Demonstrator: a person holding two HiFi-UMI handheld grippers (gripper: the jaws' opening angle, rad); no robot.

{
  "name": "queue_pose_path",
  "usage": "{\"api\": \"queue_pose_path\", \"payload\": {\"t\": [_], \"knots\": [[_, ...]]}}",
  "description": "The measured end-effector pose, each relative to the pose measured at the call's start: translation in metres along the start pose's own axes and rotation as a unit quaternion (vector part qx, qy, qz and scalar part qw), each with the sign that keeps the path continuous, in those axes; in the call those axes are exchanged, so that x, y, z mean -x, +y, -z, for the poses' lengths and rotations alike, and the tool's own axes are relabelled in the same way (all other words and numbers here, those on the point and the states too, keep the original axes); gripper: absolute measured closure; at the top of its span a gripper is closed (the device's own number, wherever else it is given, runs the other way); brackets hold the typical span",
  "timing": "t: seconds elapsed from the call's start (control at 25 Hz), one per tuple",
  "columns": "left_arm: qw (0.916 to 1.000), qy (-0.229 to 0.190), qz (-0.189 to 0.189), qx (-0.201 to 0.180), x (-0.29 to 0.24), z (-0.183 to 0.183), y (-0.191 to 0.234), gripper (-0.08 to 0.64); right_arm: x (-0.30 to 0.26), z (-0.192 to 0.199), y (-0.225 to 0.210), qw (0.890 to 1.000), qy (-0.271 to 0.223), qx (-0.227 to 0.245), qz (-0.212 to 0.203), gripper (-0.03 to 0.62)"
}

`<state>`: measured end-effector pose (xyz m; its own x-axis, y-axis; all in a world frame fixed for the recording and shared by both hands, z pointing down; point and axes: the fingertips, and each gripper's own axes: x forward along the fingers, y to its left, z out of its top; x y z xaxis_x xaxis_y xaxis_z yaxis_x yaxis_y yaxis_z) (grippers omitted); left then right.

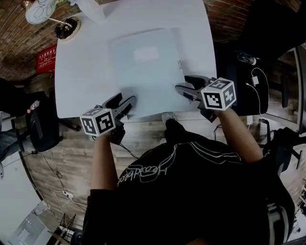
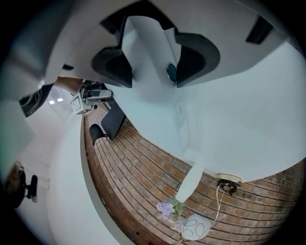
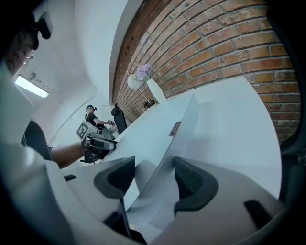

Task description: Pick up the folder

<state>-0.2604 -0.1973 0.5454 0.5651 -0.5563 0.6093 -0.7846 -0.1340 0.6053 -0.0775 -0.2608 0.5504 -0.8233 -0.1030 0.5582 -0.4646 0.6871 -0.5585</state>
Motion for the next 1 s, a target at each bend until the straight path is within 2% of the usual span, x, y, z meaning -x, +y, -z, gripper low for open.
{"api": "queue_pose_path", "payload": {"t": [0.56,1.0], "knots": [[0.9999,-0.014,-0.004,-0.010,0.002,0.001,0.000,0.282,0.003,0.005,0.005,1.000,-0.018,-0.017,0.011,0.360],[0.9999,-0.010,0.000,-0.011,0.008,0.023,-0.012,0.282,0.018,0.025,0.017,0.999,-0.023,-0.021,0.026,0.360]]}}
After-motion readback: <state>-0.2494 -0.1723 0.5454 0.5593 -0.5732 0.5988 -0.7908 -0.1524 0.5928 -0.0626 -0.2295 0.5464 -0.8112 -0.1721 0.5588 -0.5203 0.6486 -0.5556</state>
